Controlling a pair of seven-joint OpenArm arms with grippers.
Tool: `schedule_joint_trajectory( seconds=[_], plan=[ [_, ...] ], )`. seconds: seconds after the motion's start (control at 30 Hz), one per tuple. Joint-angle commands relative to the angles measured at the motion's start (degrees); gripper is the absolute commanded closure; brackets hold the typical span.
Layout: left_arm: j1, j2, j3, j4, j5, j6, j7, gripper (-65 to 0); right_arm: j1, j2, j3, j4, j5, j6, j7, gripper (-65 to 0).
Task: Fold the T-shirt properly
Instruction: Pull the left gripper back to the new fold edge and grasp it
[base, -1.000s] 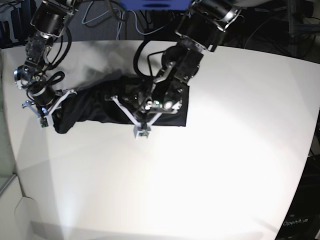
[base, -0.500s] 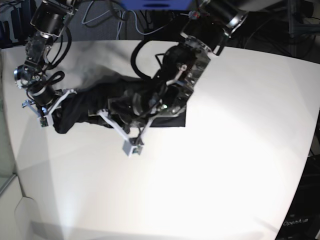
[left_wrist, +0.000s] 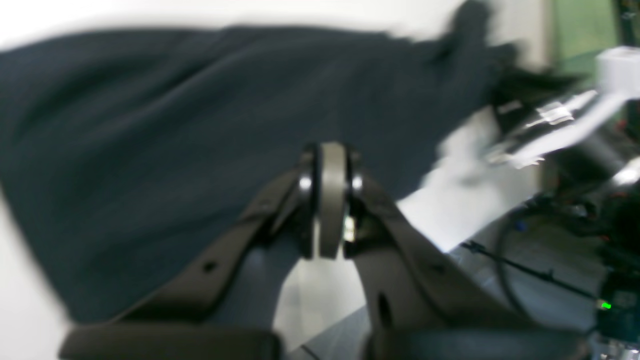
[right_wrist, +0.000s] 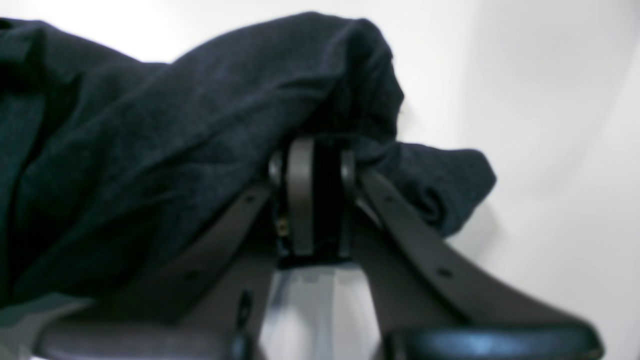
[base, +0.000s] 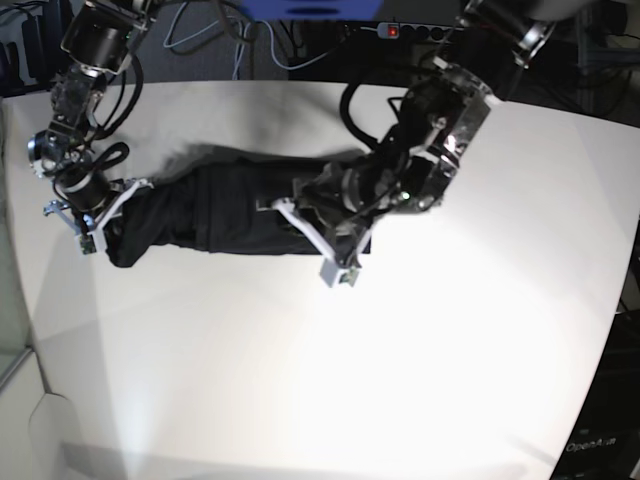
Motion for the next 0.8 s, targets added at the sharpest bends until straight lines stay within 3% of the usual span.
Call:
schedule_joint_trajectory(
  seconds=[0.0,0.3,0.77],
  plan=[
    [-0.68,-0.09,-1.56,1.6,-0.55,-0.5,-1.19,-0.8,0.45,0.64,0.04,0.42,-0.64,0.14,-0.7,-5.4],
    [2.57,-0.7,-10.62,3.97,-0.55,-0.67,-0.4,-0.8,0.45,0.64,0.04,0.42,-0.64,0.14,-0.7,-5.4],
    [2.39,-2.11,-10.97,-4.55,0.07,-0.76,-1.19,-0.8,0.62,0.64,0.04,0.42,-0.64,0.14,-0.7,-5.4]
  ],
)
